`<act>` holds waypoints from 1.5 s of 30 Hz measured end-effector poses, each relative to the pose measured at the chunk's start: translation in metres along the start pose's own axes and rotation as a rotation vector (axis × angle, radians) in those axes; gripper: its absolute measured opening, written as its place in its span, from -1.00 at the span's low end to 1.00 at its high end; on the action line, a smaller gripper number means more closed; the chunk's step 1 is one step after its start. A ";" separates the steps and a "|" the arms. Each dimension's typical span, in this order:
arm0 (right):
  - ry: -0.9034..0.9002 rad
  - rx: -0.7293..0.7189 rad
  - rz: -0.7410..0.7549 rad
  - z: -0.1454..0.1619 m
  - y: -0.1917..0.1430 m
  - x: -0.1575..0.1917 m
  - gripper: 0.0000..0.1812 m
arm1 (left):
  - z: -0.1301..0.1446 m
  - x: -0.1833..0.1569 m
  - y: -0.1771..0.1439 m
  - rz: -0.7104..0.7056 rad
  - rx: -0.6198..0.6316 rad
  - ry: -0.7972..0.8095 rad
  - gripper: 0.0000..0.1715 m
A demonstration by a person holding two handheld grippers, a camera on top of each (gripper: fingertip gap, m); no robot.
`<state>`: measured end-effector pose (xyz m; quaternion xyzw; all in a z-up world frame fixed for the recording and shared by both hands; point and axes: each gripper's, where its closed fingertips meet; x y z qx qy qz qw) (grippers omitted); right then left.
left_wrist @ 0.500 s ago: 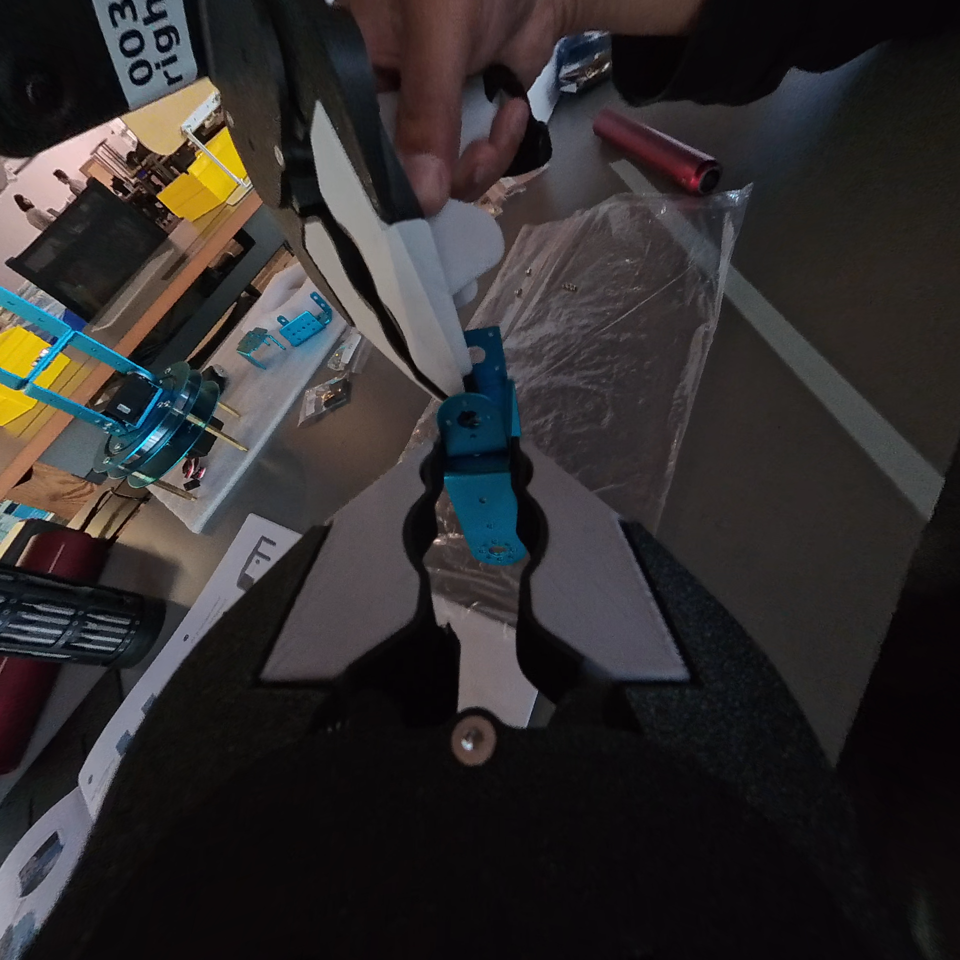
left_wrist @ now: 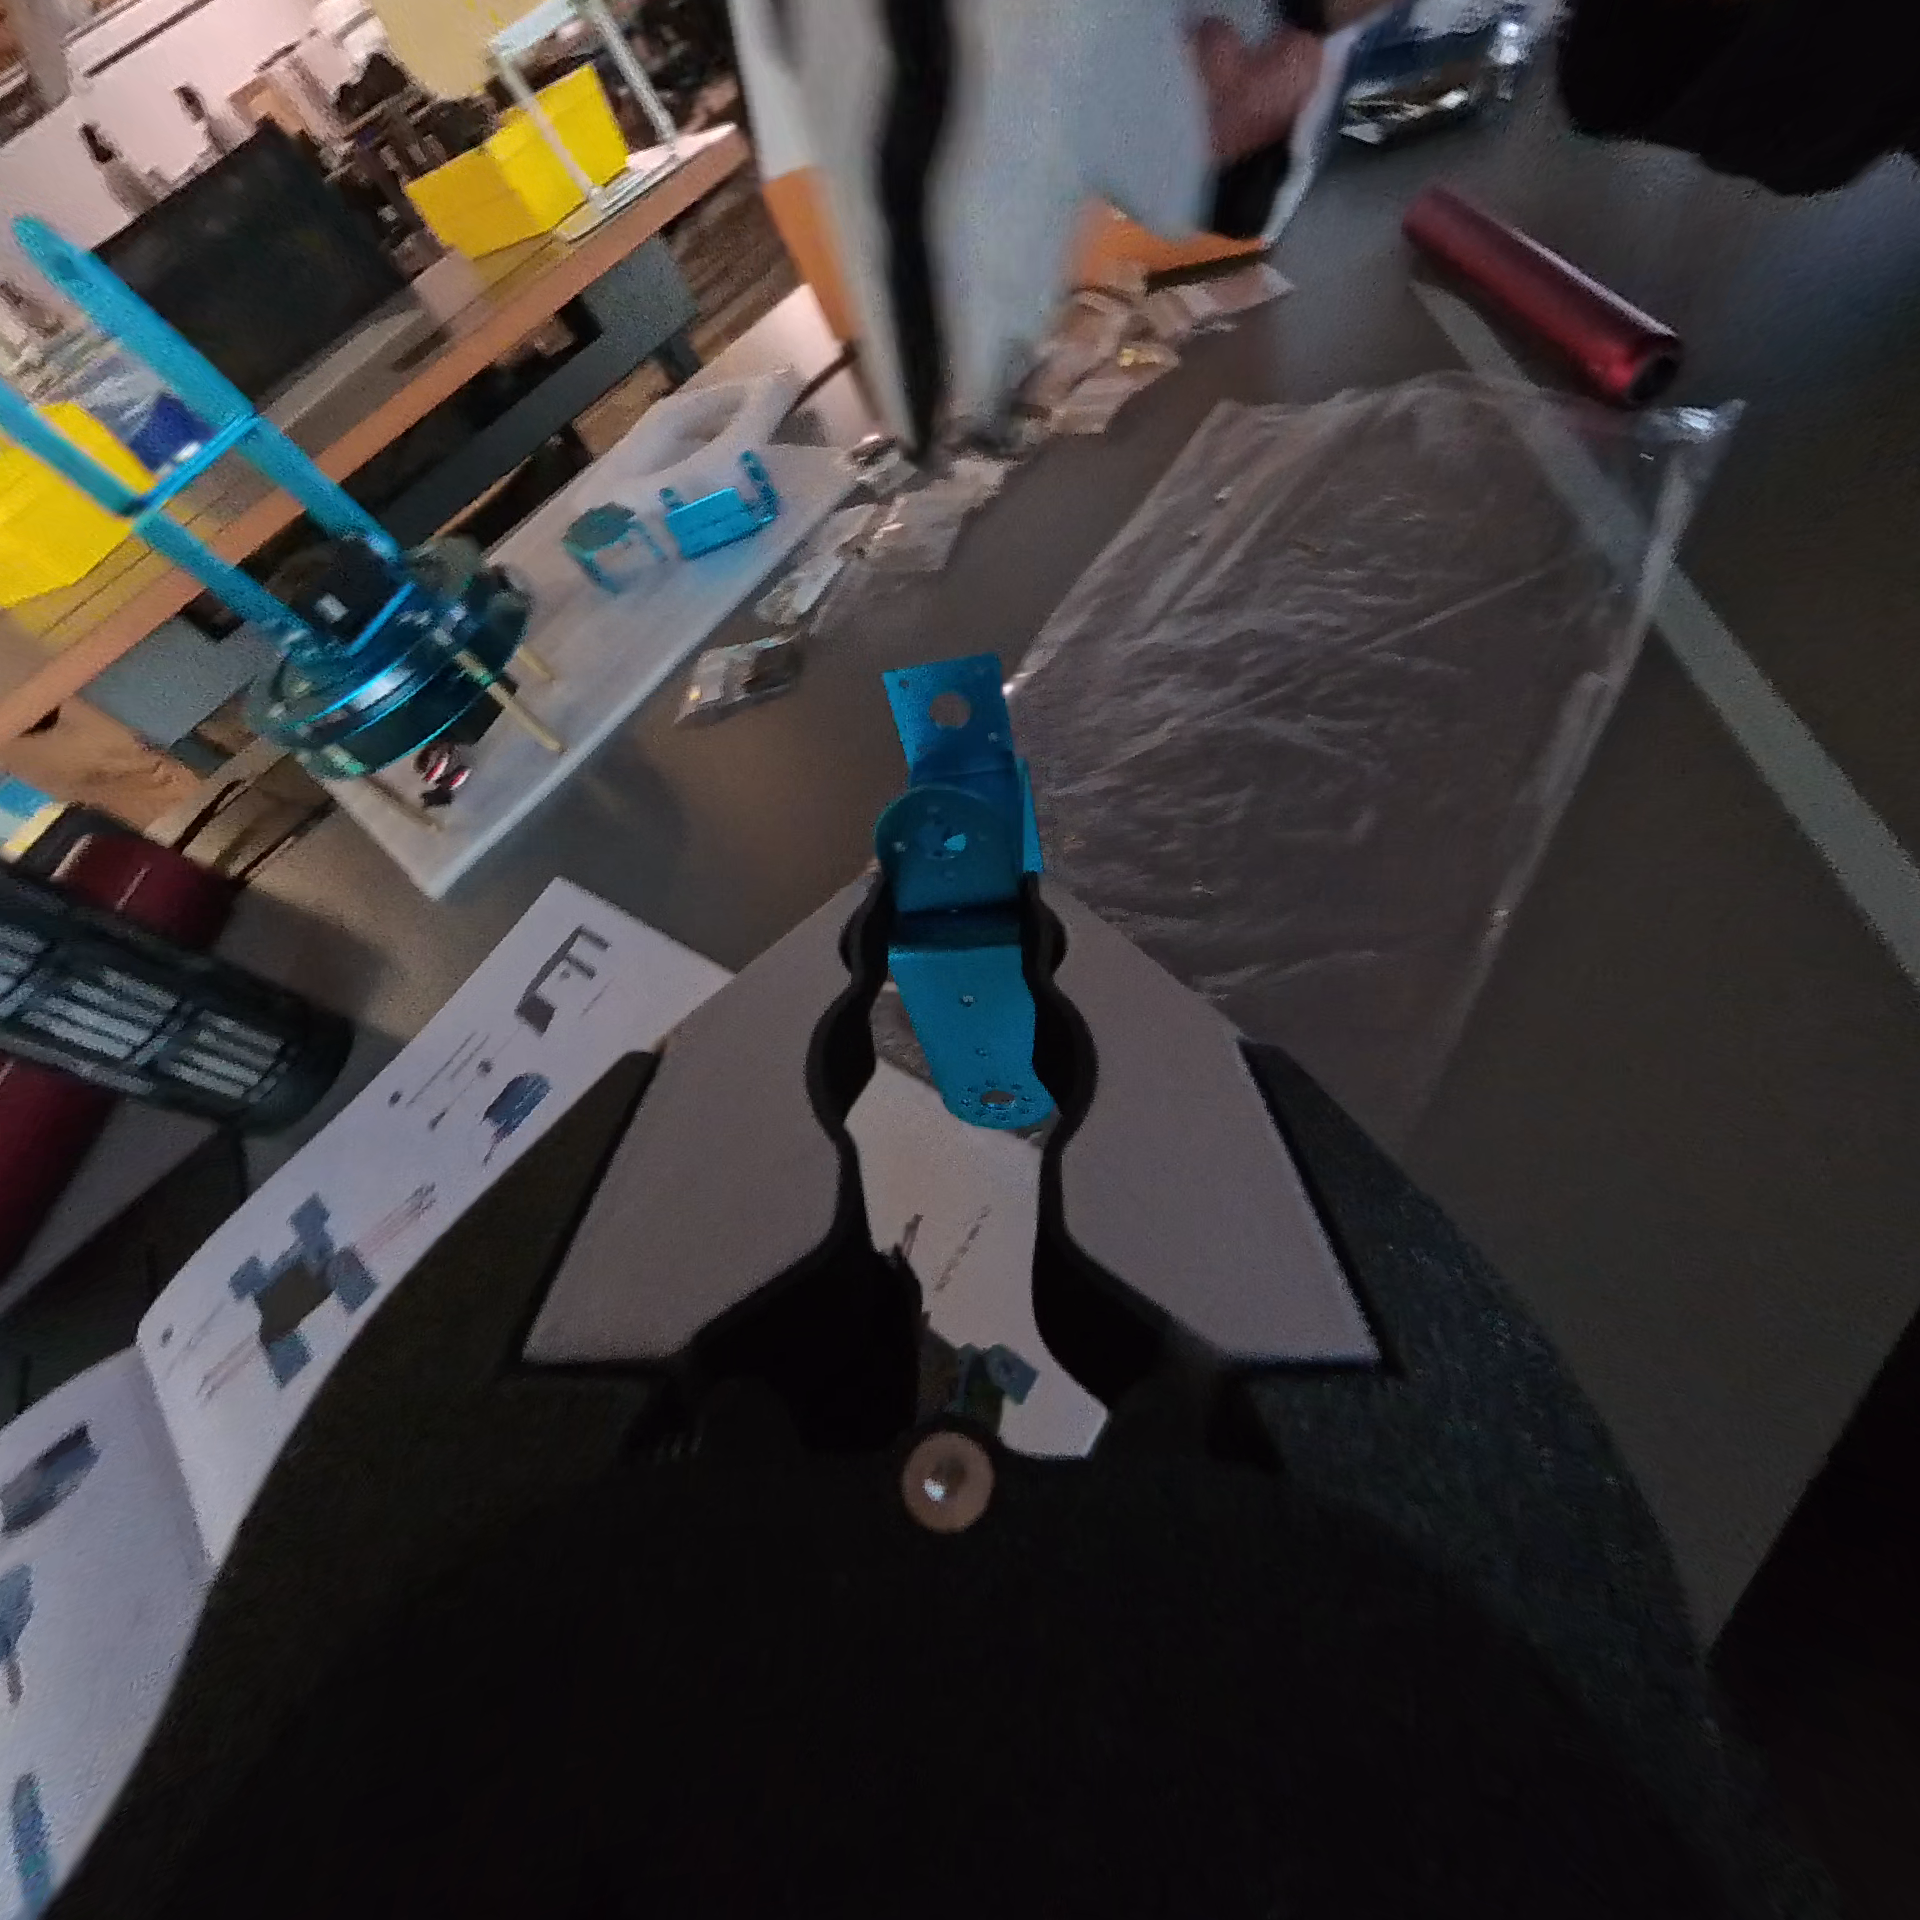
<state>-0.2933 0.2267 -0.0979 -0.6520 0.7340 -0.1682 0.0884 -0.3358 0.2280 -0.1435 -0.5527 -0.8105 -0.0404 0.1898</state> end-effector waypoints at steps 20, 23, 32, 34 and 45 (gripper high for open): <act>-0.271 0.358 -0.410 0.110 0.041 0.020 -0.93 | -0.001 0.033 -0.020 -0.103 -0.016 -0.135 -0.72; -0.236 0.374 -0.414 0.115 0.041 0.018 -0.93 | 0.000 0.030 -0.019 -0.089 -0.013 -0.129 -0.72; -0.192 0.373 -0.415 0.116 0.038 0.018 -0.97 | 0.000 0.027 -0.018 -0.078 -0.006 -0.118 -0.72; -0.187 0.381 -0.409 0.116 0.038 0.018 -0.98 | -0.001 0.027 -0.018 -0.078 -0.005 -0.113 -0.72; -0.269 0.389 -0.291 0.109 0.039 0.013 -1.00 | 0.004 0.027 -0.015 -0.085 0.013 -0.140 -0.72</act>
Point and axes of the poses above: each gripper's, where its closed fingertips meet, y out along the fingers, z out of its underside, x = y × z across the jaws, and after that the axes turned 15 degrees about -x, right-handed
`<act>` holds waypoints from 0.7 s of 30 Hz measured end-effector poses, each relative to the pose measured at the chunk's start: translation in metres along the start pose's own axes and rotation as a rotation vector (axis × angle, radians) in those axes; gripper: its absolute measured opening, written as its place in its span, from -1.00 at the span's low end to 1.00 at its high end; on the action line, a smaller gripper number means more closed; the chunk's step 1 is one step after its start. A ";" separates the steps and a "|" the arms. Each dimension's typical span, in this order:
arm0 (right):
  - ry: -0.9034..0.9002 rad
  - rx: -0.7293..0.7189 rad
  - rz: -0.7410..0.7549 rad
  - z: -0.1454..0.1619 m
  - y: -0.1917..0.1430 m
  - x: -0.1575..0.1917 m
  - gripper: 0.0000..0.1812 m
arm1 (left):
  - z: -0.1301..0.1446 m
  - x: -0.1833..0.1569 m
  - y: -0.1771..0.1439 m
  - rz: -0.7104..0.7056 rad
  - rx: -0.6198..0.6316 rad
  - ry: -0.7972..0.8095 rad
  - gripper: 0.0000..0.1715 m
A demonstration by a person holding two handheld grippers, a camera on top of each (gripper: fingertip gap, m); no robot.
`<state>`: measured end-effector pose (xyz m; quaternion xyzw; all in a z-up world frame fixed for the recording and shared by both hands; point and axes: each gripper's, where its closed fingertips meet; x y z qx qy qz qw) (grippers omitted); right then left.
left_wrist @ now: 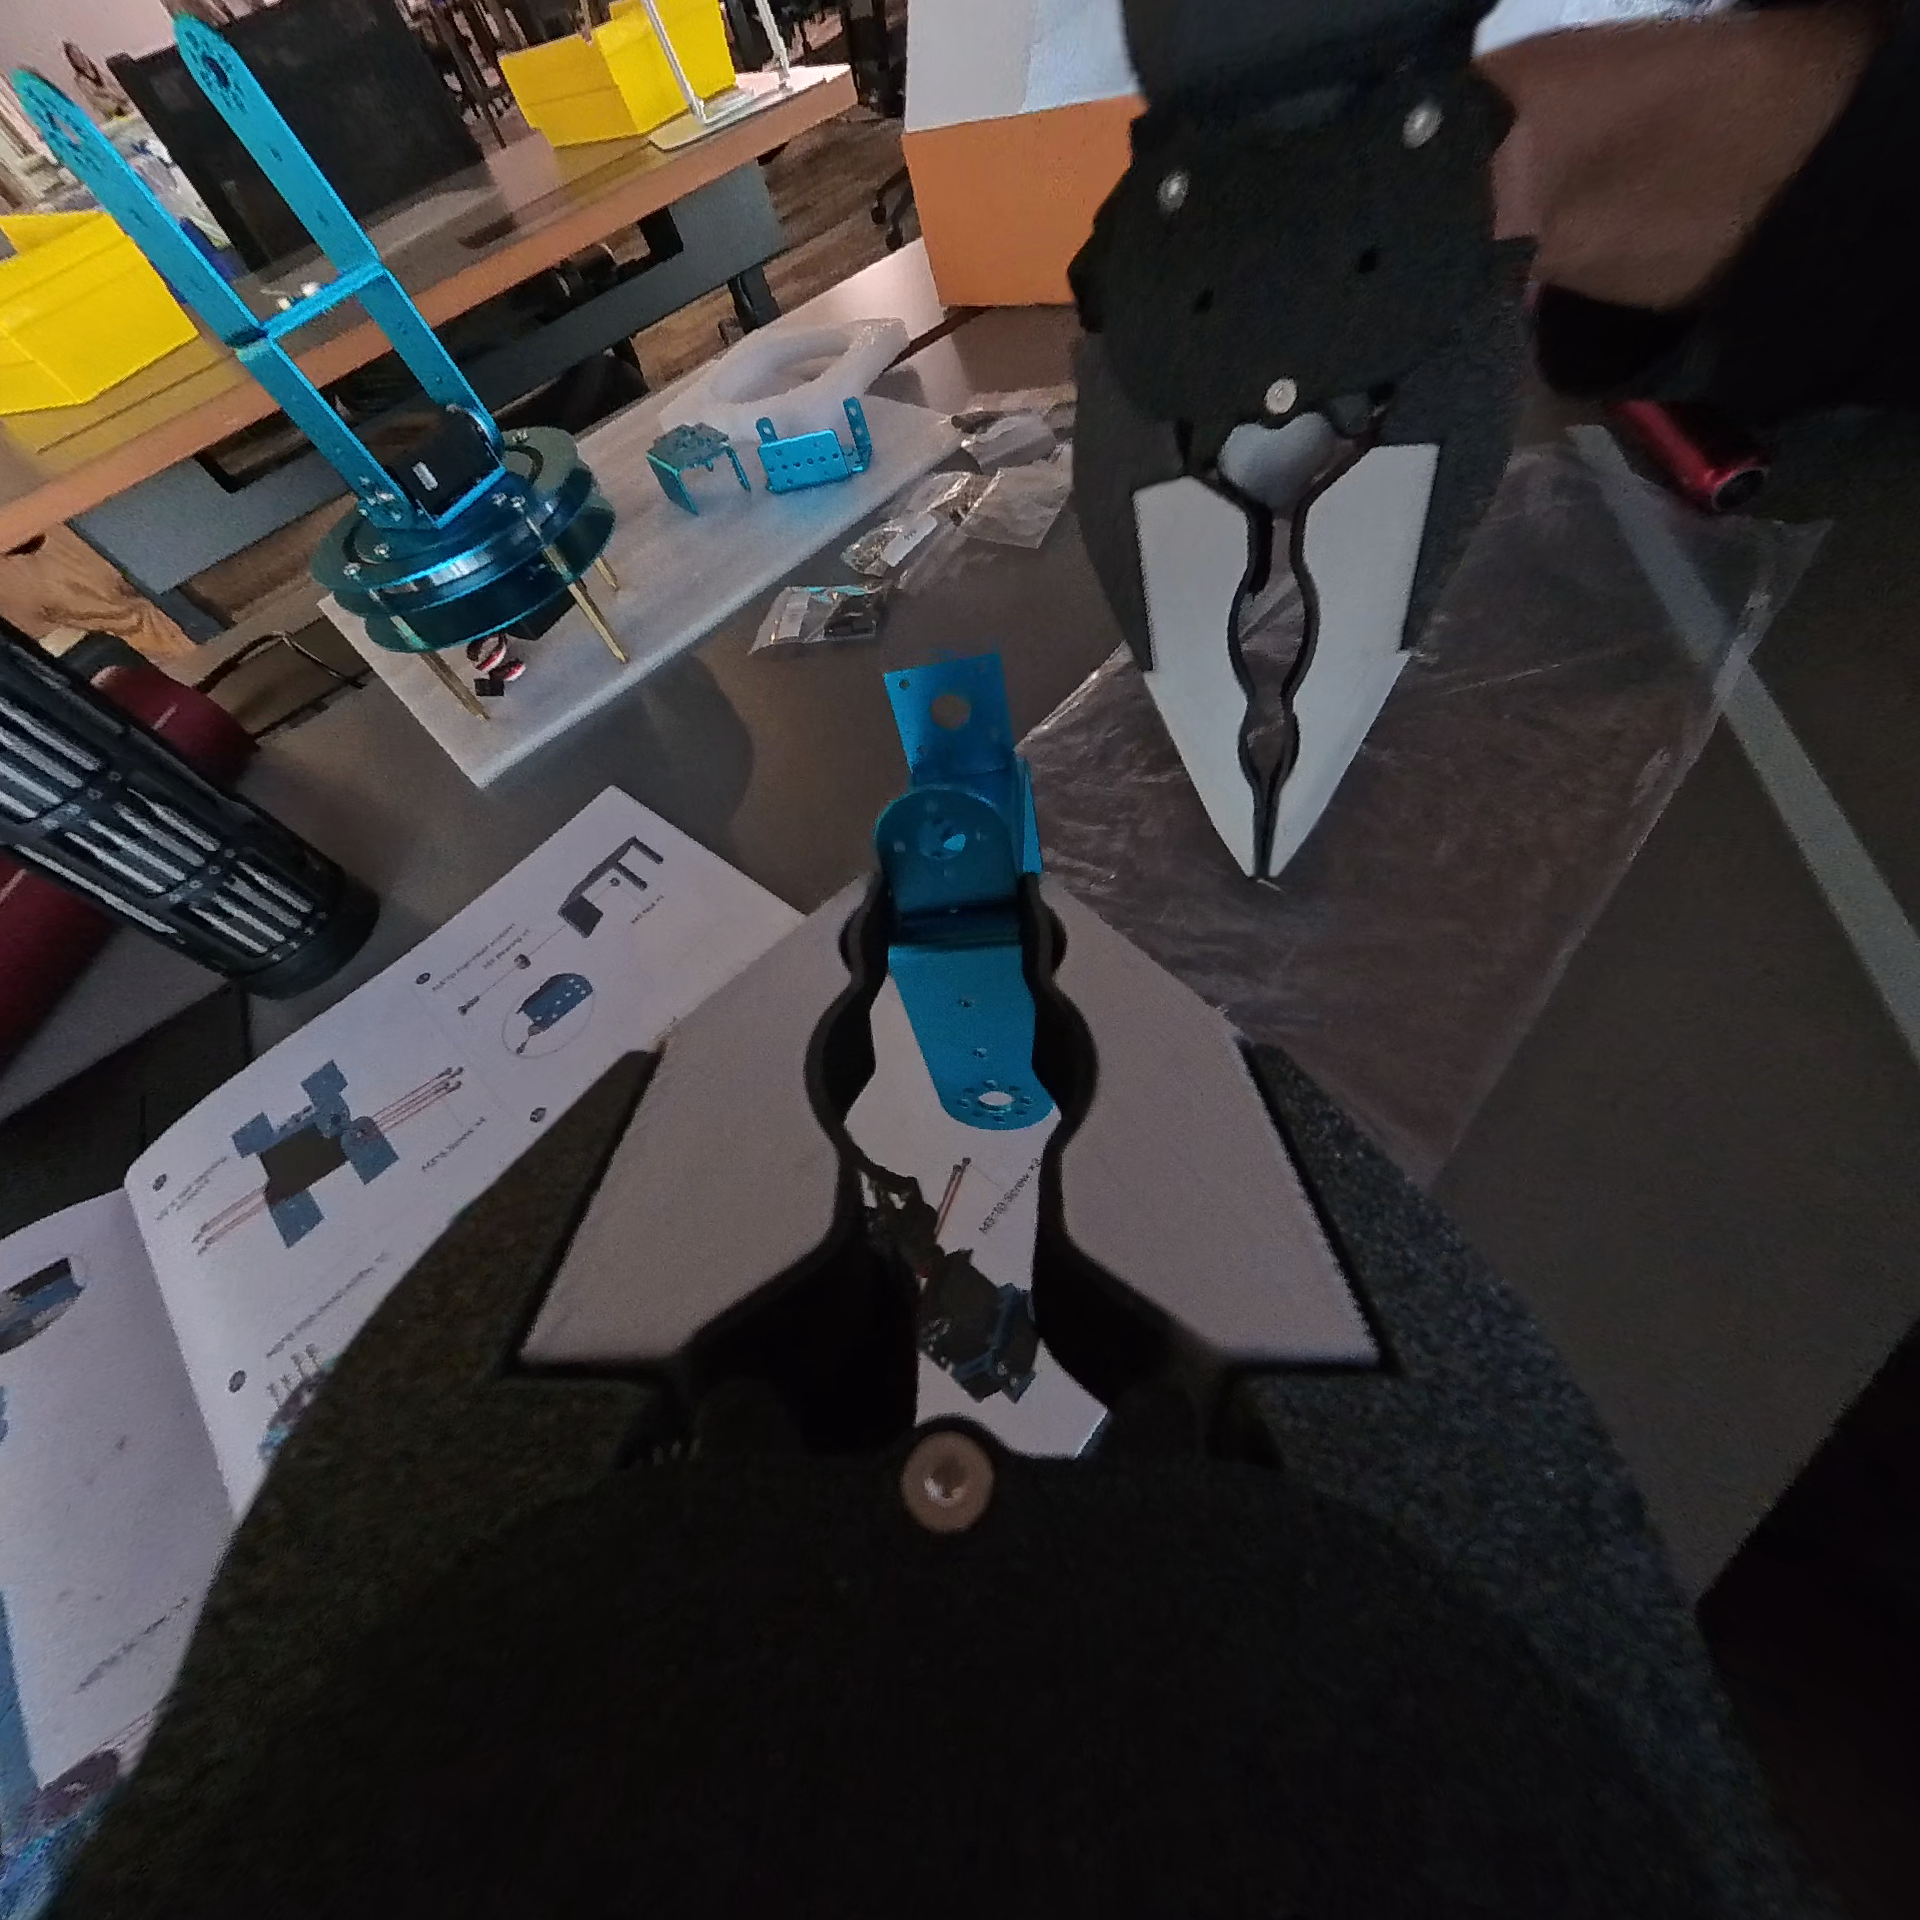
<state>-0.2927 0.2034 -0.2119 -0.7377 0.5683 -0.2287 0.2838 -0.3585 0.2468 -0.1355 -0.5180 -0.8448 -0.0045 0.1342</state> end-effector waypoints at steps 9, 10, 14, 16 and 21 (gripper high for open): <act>-0.163 -0.111 0.241 -0.044 -0.026 -0.013 -1.00 | 0.011 -0.001 0.009 -0.006 0.032 -0.141 -0.72; -0.194 -0.120 0.282 -0.052 -0.030 -0.016 -1.00 | 0.009 -0.003 0.010 0.002 0.020 -0.154 -0.72; -0.299 -0.154 0.470 -0.081 -0.045 -0.030 -1.00 | 0.001 -0.010 0.013 0.033 -0.022 -0.187 -0.72; -0.359 -0.135 0.553 -0.087 -0.050 -0.036 -1.00 | -0.002 -0.015 0.014 0.050 -0.034 -0.192 -0.72; -0.404 -0.114 0.630 -0.091 -0.043 -0.042 -1.00 | -0.004 -0.021 0.017 0.069 -0.041 -0.184 -0.72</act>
Point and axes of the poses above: each gripper's, where its closed fingertips meet, y out along the fingers, z out of its underside, x = y × z across the jaws, and after that the axes turned 15 degrees about -x, right-handed
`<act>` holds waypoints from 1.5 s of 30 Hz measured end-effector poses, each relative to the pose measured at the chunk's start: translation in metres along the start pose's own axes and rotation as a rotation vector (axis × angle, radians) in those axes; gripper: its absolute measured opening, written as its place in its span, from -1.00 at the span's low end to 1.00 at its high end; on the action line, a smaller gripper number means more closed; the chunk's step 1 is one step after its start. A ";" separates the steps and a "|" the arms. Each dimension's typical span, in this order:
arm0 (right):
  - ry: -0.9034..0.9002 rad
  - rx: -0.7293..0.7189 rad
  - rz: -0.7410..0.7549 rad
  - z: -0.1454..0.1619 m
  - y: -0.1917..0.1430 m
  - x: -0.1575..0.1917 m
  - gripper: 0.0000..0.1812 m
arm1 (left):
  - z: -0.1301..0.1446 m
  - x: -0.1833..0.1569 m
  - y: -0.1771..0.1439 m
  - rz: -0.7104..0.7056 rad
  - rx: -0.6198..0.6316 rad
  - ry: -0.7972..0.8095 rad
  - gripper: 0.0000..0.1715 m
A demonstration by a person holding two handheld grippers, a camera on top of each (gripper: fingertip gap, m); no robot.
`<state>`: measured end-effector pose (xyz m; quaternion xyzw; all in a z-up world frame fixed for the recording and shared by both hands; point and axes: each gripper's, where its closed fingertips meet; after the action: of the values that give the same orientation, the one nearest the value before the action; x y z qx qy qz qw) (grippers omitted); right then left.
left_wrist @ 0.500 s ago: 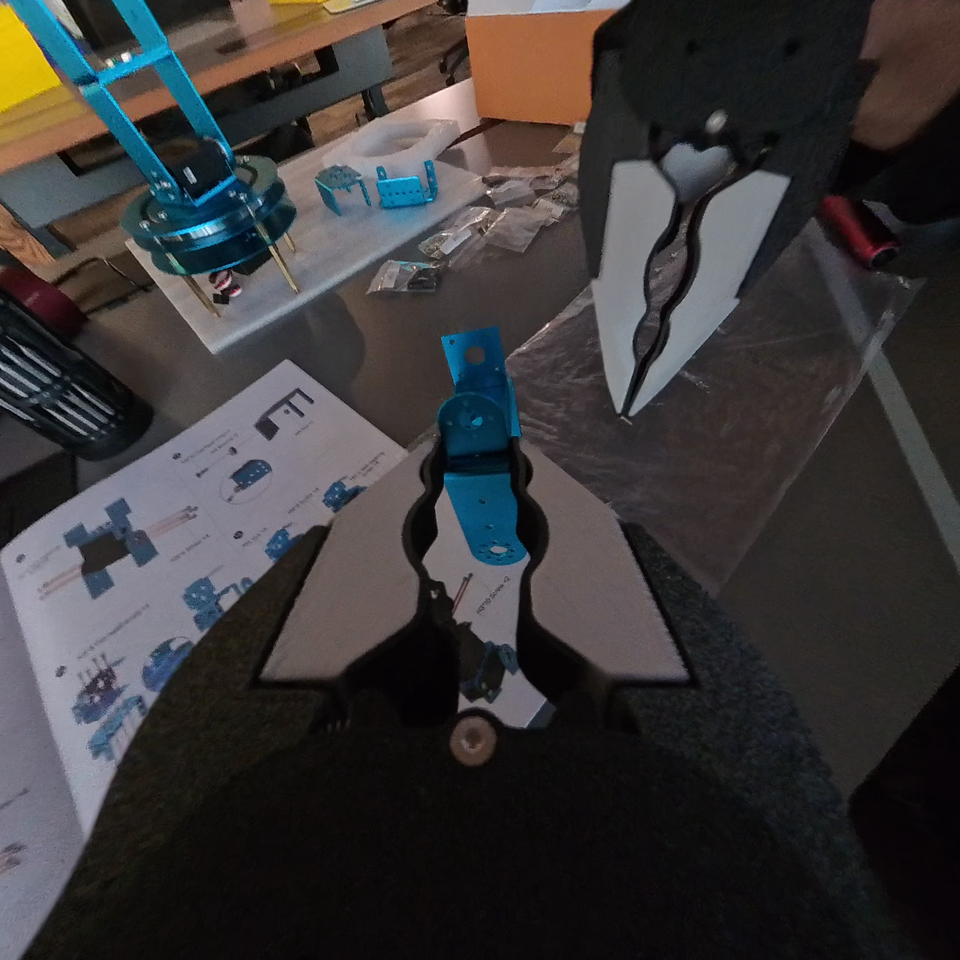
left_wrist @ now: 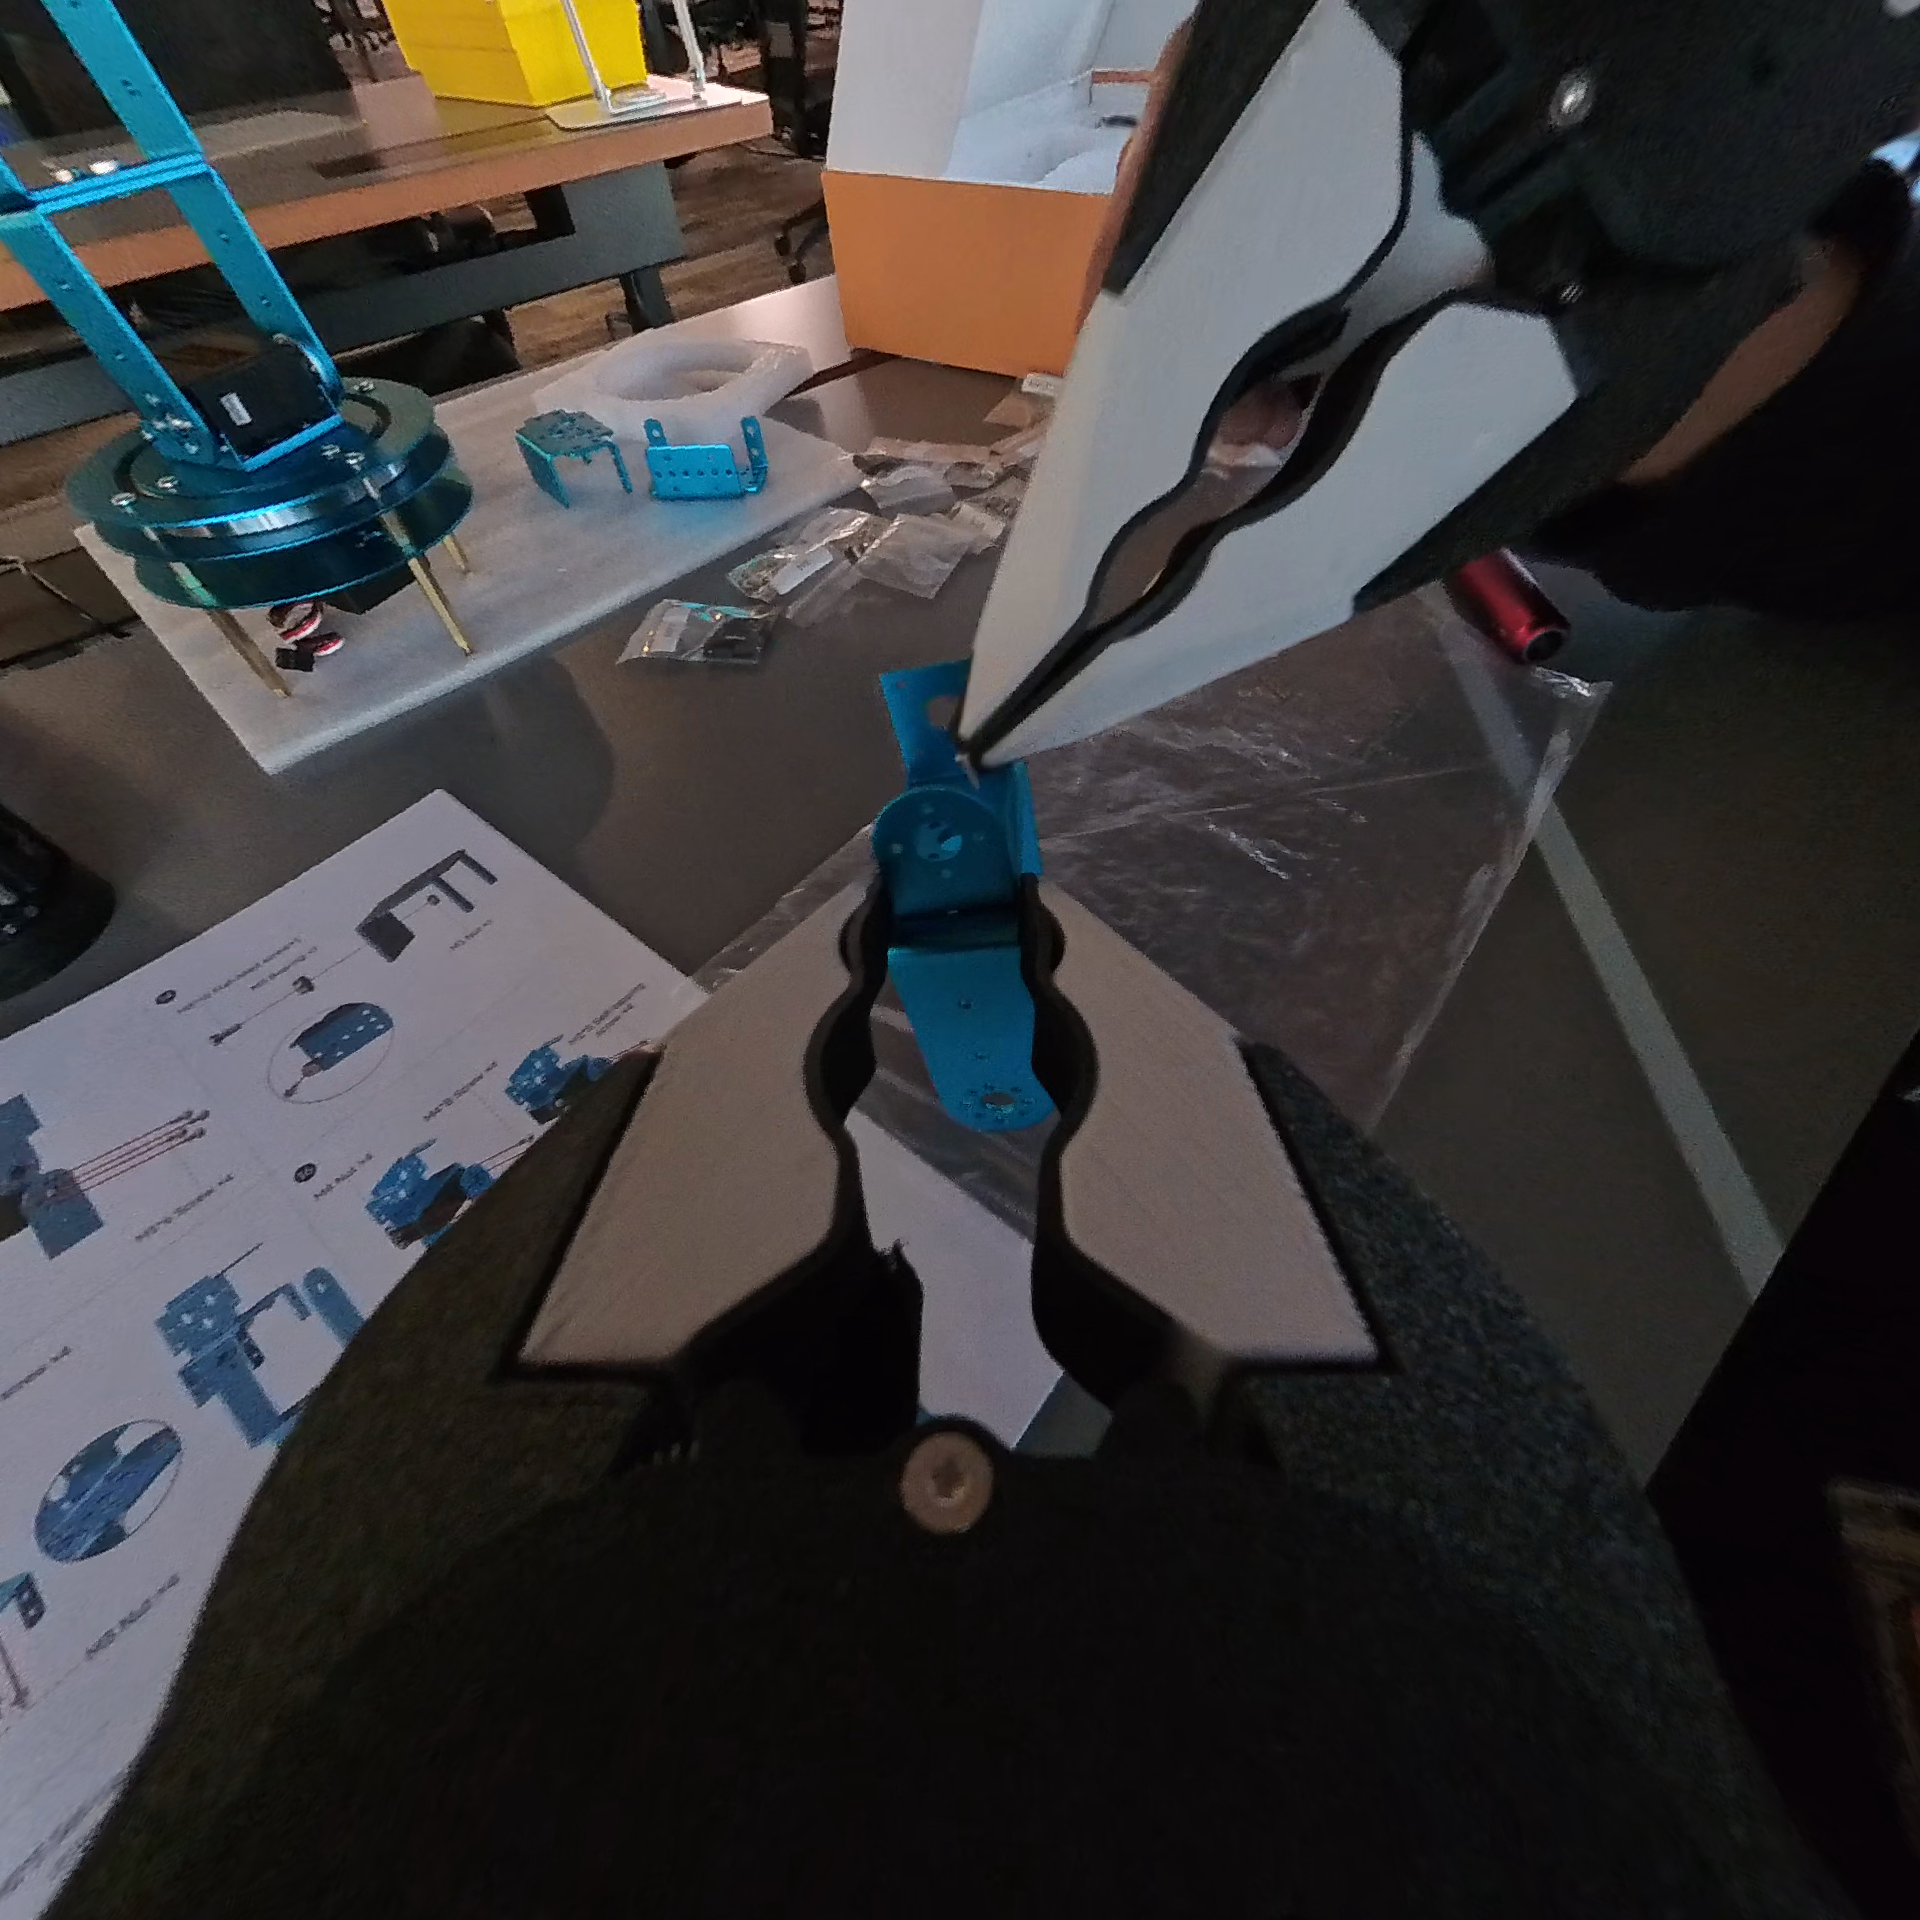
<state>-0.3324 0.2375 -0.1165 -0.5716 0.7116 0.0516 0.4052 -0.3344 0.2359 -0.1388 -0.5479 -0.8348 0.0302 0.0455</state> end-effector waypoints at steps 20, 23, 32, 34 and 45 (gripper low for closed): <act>-0.039 0.083 -0.019 0.010 0.006 0.006 -1.00 | 0.001 -0.007 0.003 0.014 0.013 0.062 -0.72; -0.038 0.092 -0.034 0.012 0.006 0.008 -1.00 | 0.001 -0.007 0.003 0.007 0.018 0.074 -0.72; 0.194 -0.026 0.113 -0.001 -0.020 -0.038 -1.00 | 0.000 -0.006 0.000 0.016 0.009 0.100 -0.72; 0.326 -0.063 0.078 0.003 -0.026 -0.042 -0.94 | -0.004 -0.008 0.000 0.025 -0.010 0.128 -0.72; 0.639 -0.056 -0.193 0.030 -0.031 -0.015 -0.73 | -0.045 0.007 -0.014 0.000 -0.266 -0.014 -0.72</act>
<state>-0.2896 0.2543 -0.1150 -0.6347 0.7435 -0.1494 0.1487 -0.3445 0.2367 -0.0919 -0.5486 -0.8318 -0.0771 -0.0335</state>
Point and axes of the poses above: each gripper's, where its closed fingertips meet, y out along the fingers, z out of its underside, x = y × z across the jaws, and after that the axes turned 15 degrees about -x, right-handed
